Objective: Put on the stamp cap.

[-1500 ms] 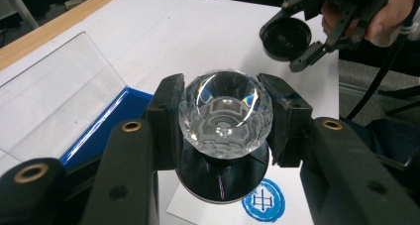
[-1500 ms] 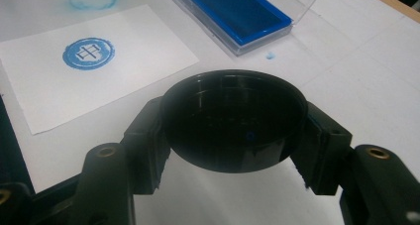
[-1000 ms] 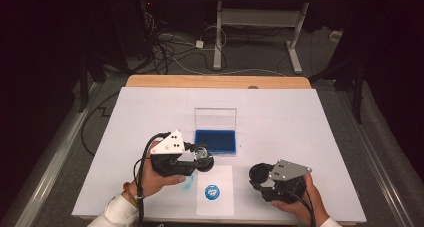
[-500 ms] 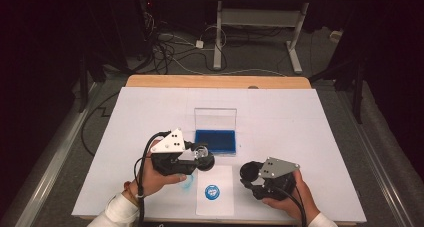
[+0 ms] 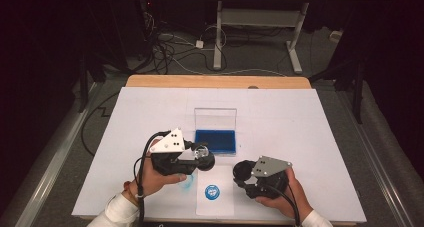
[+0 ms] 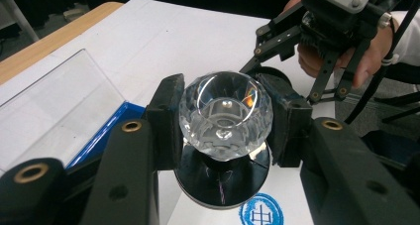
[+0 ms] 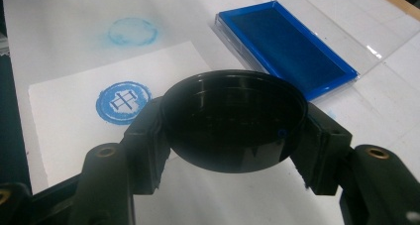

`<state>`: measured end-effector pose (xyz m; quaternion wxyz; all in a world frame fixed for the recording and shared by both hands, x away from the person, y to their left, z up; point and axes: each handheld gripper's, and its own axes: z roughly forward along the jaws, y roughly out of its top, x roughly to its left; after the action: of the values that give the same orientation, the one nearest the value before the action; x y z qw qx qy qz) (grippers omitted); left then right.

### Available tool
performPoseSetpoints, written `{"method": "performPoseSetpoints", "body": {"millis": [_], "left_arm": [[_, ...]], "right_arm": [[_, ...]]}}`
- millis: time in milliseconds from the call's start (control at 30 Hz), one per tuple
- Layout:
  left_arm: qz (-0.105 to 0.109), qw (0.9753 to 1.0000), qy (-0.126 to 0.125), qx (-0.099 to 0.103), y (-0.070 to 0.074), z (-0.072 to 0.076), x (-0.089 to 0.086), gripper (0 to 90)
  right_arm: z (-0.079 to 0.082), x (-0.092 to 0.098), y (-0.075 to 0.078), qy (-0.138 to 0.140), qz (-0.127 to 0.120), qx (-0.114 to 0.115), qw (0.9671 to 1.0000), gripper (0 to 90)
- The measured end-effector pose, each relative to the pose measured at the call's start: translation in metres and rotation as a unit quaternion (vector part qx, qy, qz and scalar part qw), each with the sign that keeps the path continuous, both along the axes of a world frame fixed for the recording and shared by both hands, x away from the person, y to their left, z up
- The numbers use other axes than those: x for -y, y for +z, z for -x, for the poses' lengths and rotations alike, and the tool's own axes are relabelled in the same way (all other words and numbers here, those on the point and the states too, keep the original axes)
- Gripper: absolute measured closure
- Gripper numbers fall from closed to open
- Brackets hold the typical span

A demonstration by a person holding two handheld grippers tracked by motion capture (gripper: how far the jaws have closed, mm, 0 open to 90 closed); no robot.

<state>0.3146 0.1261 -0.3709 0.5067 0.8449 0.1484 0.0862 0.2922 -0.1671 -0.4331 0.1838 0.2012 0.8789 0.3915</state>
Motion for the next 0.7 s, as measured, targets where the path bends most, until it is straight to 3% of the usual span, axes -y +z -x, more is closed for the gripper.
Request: {"method": "performPoseSetpoints", "body": {"millis": [367, 500, 700], "left_arm": [[0.016, 0.9998, -0.010, 0.002, 0.005, -0.002, 0.006, 54.4], [0.033, 0.9993, -0.017, -0.004, 0.004, -0.002, 0.009, 54.4], [0.034, 0.9991, -0.024, -0.006, 0.002, -0.001, 0.017, 54.4]], "right_arm": [[-0.005, -0.015, 0.005, 0.011, -0.012, 0.004, 0.9999, 38.6], [-0.006, -0.021, 0.005, 0.011, -0.018, 0.005, 0.9998, 38.6], [-0.007, -0.029, 0.007, 0.016, -0.028, 0.007, 0.9995, 38.6]]}}
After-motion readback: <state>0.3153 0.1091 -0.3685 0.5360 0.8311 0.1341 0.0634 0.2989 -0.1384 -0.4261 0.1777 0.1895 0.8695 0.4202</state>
